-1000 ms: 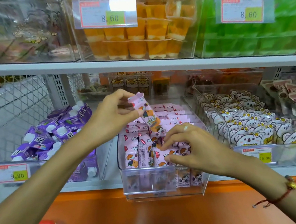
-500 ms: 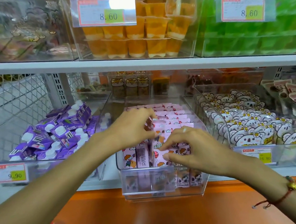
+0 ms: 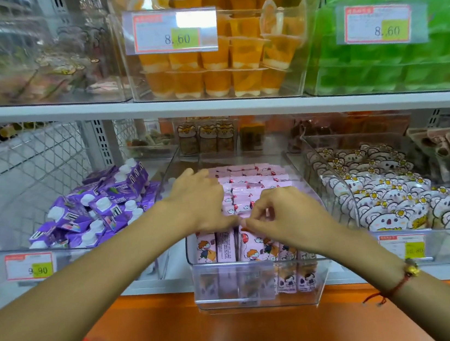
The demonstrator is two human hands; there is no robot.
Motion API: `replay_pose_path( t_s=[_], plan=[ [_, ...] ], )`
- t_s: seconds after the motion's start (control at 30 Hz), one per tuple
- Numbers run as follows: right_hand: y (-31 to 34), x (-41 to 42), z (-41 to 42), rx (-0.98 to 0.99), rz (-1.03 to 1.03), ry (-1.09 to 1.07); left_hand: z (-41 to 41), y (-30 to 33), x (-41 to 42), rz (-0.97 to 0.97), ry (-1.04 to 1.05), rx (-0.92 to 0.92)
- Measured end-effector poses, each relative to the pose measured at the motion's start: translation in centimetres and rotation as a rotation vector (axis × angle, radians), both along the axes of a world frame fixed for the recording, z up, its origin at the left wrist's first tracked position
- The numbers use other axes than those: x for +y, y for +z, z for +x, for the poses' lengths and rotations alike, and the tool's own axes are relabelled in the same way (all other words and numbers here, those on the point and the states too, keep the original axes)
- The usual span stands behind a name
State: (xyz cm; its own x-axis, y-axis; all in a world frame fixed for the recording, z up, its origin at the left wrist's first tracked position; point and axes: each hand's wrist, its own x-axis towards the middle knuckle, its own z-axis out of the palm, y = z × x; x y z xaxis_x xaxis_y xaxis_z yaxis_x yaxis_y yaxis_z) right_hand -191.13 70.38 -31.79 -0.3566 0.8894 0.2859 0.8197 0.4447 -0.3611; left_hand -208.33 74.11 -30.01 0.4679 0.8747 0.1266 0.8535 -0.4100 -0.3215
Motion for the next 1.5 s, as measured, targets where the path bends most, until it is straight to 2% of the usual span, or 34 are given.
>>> replay_pose_path(
  t_s=[0.17,0.37,0.47,0.7,0.87,1.03,1.13,1.23,1.4,1.5],
  plan=[
    [-0.2,0.0,-0.4,-0.083,0.057,-0.036,-0.6,0.3,0.5,-0.090,-0.019,-0.052],
    [-0.3,-0.7,-0.1,-0.226,0.071,-0.007,-0.7,-1.0,-0.5,0.056,-0.037,-0.089],
    [-0.5,-1.1,0.2,-0.241,0.067,0.002,-0.2,-1.4,-0.9,0.075,-0.056,-0.139],
    [-1.1,-2.0,1.3,-0.217,0.059,0.024,-1.1,-0.2,-1.5,-0.092,-0.119,-0.245],
    [-1.2,-2.4,1.4,-0.145,0.105,0.052,-1.4,-0.6,-1.5,-0.007,-0.087,-0.302],
    [-1.6,-2.4,1.5,-0.244,0.068,0.071,-0.6,-0.4,-1.4,-0.045,-0.183,-0.401],
    [-1.6,-2.3,1.4,-0.279,0.074,0.067,-0.3,-0.7,-0.9,-0.047,-0.165,-0.310],
    [-1.4,-2.2,1.5,-0.306,0.148,0.043,-0.3,-0.9,-1.0,-0.046,-0.091,-0.314],
    [-0.9,-2.3,1.2,-0.285,0.215,-0.086,-0.8,-2.1,-2.8,0.052,-0.207,-0.517],
    [-0.8,-2.2,1.1,-0.279,0.169,-0.087,-0.4,-3.0,-3.2,-0.002,-0.219,-0.420]
  ],
)
